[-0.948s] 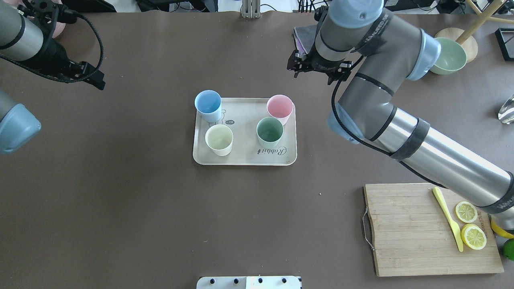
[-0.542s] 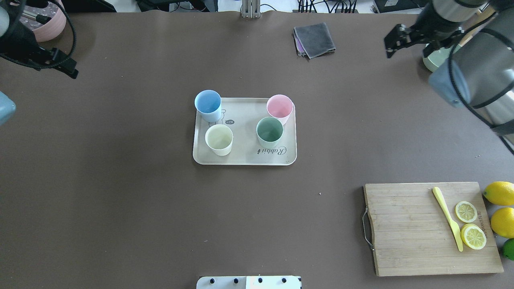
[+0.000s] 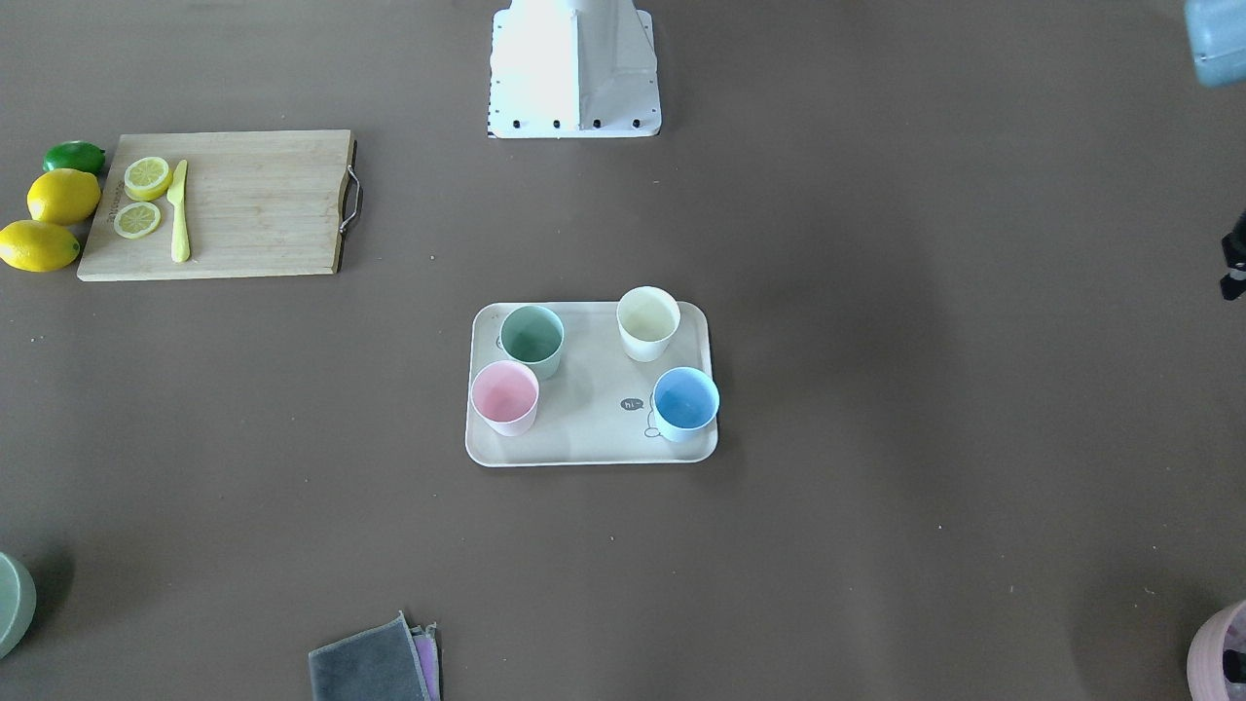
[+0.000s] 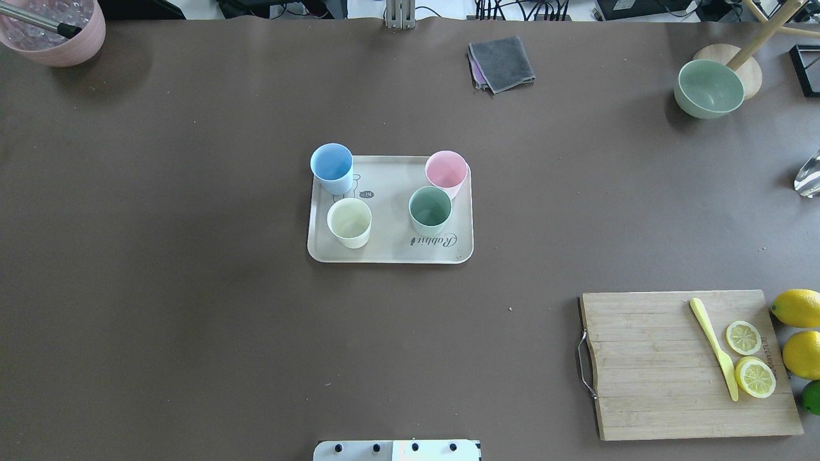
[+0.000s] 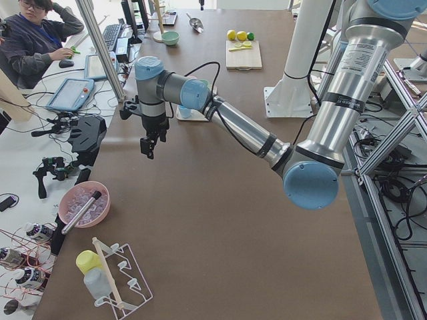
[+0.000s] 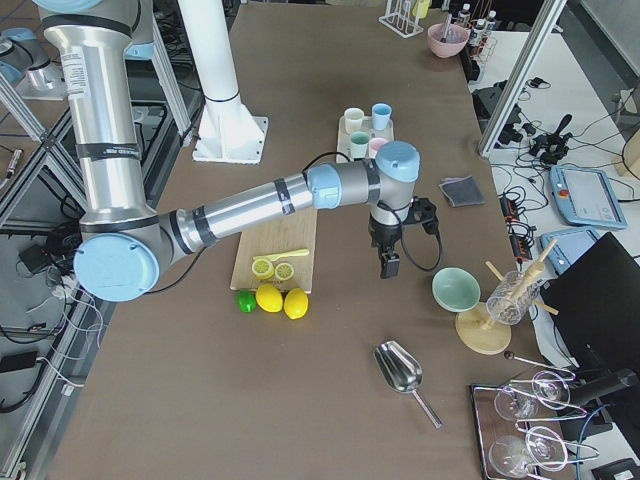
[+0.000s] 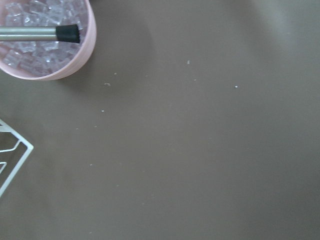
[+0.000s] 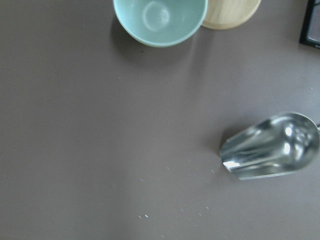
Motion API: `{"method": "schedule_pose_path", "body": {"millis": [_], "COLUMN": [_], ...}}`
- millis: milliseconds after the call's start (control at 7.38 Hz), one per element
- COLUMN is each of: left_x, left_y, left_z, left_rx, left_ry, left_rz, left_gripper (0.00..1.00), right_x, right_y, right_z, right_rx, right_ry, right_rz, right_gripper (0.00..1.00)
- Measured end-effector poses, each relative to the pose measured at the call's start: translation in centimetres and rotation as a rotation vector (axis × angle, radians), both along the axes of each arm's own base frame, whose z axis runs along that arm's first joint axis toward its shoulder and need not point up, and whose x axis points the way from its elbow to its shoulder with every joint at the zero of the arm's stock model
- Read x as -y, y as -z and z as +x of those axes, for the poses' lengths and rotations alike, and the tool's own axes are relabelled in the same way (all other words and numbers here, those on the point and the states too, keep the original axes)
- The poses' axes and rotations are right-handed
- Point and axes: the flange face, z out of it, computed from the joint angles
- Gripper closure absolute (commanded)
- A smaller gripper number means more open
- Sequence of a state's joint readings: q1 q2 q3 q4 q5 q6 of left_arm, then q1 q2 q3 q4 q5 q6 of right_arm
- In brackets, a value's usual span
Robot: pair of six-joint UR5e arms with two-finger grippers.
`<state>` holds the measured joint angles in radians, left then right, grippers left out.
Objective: Place all cups on tray
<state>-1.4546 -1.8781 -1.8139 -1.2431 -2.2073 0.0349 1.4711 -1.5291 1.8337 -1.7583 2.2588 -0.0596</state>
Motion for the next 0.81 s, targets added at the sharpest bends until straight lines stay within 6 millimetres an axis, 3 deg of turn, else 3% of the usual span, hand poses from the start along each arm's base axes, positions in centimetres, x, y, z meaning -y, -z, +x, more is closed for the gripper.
{"method": "schedule_pose_path", "body": {"millis": [271,406,542,812], "left_x": [-2.4,-4.1,-5.7,-7.5], "left_y": [-6.5,-9.9,-12.6,-14.8], "left_z": [-5.5,-6.9,-7.4,-7.4], "left_rx": [-0.024,-0.027,-0.031,-0.057], "left_ry": [0.019,0.010,0.006,0.002], "left_rz": [-0.073,-0.107,-0.142,-0.168], "left_gripper": [0.02,0.02,0.02,0.02], "right_x": [-7.0,-9.6,-10.7,-10.7], "right_y": [-7.2,-9.7,-11.7,-13.4], "right_z": [7.4,9.2,9.9,9.9], "right_rx": [0.020,0.027,0.031,0.061], "right_ry": [-0.033,-0.061,-0.077,-0.084], "right_rz": [-0.049,-0.087,-0.124,-0.123], "right_gripper": [0.00,0.00,0.00,0.00]}}
